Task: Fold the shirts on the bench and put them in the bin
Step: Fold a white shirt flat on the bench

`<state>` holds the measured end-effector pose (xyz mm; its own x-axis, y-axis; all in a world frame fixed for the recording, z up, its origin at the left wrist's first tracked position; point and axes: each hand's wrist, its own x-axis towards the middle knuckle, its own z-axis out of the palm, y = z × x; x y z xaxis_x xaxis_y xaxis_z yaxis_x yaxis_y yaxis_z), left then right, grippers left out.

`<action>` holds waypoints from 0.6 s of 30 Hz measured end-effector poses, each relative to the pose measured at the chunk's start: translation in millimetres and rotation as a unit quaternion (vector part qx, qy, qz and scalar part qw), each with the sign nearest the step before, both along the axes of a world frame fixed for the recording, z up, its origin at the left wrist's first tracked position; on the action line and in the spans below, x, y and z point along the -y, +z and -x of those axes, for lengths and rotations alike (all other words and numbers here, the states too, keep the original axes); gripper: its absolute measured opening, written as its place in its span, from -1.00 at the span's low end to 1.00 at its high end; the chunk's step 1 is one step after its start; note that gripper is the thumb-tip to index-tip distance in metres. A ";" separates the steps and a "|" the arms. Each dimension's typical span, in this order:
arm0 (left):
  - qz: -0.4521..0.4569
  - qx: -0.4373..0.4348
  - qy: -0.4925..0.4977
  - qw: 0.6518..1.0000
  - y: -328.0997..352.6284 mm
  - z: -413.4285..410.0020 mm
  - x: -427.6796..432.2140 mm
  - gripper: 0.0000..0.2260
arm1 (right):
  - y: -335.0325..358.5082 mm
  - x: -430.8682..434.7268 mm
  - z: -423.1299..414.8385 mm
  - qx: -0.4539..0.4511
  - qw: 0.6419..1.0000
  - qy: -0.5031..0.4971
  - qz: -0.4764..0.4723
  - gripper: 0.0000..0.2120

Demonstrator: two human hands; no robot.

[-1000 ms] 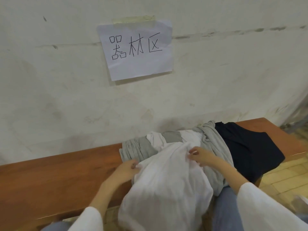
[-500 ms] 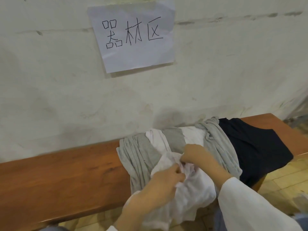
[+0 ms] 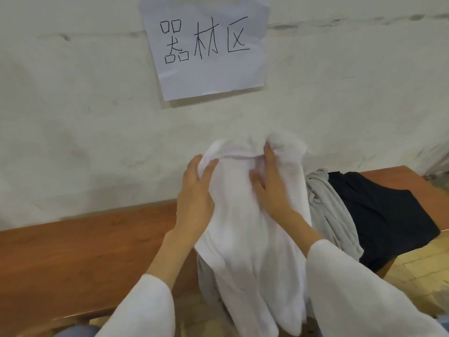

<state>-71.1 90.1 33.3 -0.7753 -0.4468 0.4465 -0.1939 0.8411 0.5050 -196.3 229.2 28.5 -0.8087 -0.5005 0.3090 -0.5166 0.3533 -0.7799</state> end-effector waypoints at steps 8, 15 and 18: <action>-0.178 0.217 0.089 0.955 -120.9 -46.3 -1.2 -0.54 | -67.3 -49.8 18.9 0.100 0.979 -0.102 -0.144 -0.76; -0.167 0.206 0.130 0.956 -119.8 -75.1 -67.1 -0.64 | -106.1 -144.9 -46.2 0.118 0.954 -0.242 -0.128 -0.79; -0.205 0.228 0.125 0.944 -110.8 -71.9 -69.2 -0.72 | -113.8 -148.6 -51.0 0.139 0.942 -0.253 -0.174 -0.73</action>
